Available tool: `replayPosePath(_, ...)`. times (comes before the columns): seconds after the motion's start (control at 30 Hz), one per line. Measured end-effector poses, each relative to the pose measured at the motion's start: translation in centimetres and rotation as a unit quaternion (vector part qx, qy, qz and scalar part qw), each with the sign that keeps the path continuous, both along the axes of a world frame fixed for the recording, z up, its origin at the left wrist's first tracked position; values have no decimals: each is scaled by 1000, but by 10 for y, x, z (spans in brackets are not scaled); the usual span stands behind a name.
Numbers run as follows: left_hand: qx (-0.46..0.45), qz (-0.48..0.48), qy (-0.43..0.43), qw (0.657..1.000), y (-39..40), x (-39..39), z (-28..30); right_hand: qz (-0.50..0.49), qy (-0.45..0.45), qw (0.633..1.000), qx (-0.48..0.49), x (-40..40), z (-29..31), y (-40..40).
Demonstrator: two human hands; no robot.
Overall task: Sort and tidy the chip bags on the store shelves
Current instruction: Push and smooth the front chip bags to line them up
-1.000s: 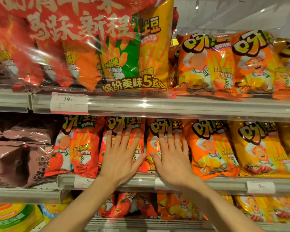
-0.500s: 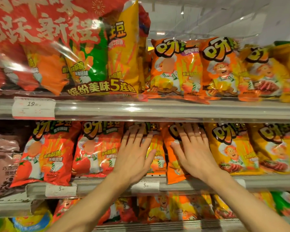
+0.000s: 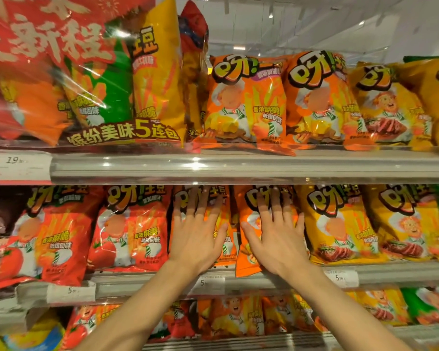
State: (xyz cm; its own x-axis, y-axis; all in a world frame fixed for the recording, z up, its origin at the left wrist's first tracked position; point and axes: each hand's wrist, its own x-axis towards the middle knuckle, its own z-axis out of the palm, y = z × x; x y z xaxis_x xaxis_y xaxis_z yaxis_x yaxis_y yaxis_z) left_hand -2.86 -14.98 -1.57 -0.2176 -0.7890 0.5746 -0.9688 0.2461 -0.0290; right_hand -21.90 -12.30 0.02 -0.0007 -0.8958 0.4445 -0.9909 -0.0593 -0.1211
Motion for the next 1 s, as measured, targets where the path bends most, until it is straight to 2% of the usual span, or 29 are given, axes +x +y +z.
replayPosePath(0.4,8,19,-3,1000,-4,1,-3,-15,41,999,9,15,0,-10)
replayPosePath(0.5,-1,-2,12,1000,2,2,0,40,-20,999,12,1,5,-7)
replayPosePath(0.6,-14,-71,16,997,12,-1,6,98,-66,993,-26,-25,8,-1)
replayPosePath(0.77,4,-185,-39,982,26,-30,9,121,-99,987,-43,-58,4,24)
replayPosePath(1.0,12,-175,-115,978,18,-34,-1,120,-42,991,39,-64,-24,27)
